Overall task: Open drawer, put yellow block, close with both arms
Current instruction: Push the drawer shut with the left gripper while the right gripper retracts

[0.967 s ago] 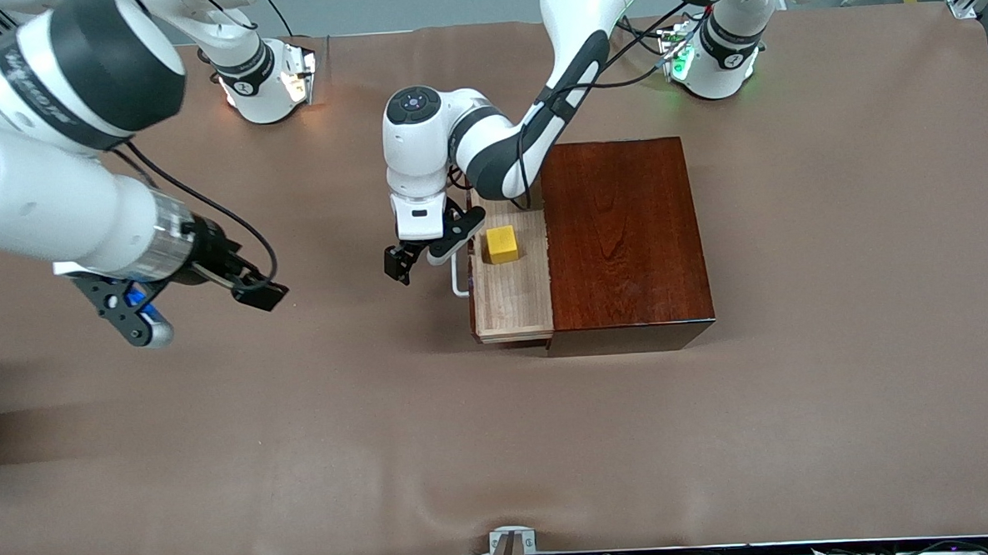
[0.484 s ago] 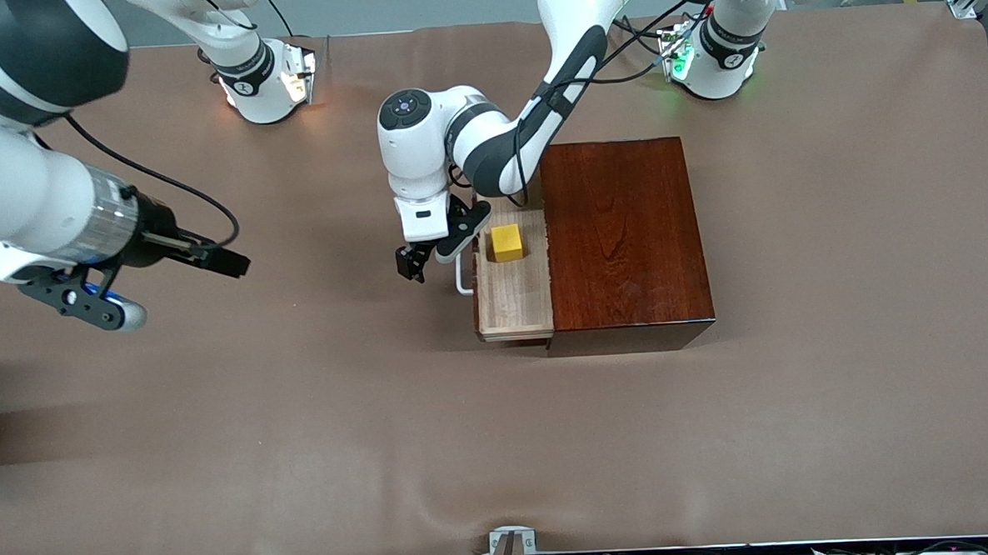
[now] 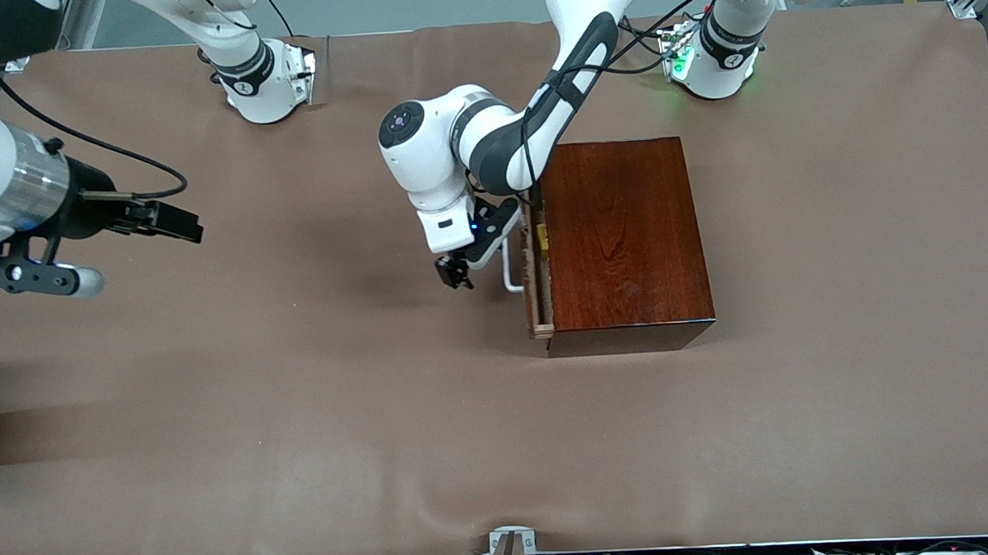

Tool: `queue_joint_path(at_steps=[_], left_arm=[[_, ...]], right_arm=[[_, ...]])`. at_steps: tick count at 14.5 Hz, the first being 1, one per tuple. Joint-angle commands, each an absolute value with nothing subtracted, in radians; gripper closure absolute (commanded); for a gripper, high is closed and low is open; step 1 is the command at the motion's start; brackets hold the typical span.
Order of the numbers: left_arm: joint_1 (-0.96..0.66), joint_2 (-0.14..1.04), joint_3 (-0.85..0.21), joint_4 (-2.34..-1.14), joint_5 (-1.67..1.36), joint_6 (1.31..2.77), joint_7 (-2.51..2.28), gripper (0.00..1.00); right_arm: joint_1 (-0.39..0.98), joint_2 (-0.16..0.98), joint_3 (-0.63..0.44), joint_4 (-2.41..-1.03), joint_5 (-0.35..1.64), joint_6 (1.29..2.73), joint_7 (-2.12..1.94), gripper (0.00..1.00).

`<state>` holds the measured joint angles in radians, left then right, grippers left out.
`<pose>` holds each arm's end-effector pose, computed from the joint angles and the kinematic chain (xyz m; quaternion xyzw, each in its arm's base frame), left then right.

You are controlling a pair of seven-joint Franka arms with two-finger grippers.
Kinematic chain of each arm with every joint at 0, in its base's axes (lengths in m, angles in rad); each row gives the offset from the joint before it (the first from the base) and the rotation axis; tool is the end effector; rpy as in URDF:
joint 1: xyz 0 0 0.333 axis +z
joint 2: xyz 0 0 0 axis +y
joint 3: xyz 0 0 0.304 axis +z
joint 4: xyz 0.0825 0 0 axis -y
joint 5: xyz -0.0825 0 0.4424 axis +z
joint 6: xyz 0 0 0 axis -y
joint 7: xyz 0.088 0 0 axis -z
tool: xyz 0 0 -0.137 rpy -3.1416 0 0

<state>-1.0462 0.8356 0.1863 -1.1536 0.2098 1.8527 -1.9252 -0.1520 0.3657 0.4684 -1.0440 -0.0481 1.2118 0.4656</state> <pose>0.5063 -0.6062 0.2367 -0.8768 -0.4463 -0.1551 0.0896 0.6464 0.1375 0.6076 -0.9912 0.0876 0.0964 0.0238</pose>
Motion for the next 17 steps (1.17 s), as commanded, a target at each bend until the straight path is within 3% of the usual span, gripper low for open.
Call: queue_joint_path(at_steps=[1,8,13,17], left_arm=[[-1.049,0.811,0.193,-1.166,0.255,1.729,-1.931,0.00],[-1.031,0.815,0.196,-1.166,0.252,1.663,-1.922,0.00],[-1.031,0.749,0.184,-1.152,0.245,1.778,-1.875,0.00],[-0.983,0.582,0.186,-1.164,0.233,1.760,-1.709,0.00]], right_arm=[[-0.170,0.345,0.480,-1.060,-0.055,1.206,0.437,0.00],[-0.178,0.336,0.469,-1.060,-0.058,1.210,0.323,0.00],[-0.031,0.269,0.171,-1.075,-0.017,1.215,0.123,0.00],[-0.023,0.204,0.132,-1.175,-0.014,1.229,0.057,0.00]])
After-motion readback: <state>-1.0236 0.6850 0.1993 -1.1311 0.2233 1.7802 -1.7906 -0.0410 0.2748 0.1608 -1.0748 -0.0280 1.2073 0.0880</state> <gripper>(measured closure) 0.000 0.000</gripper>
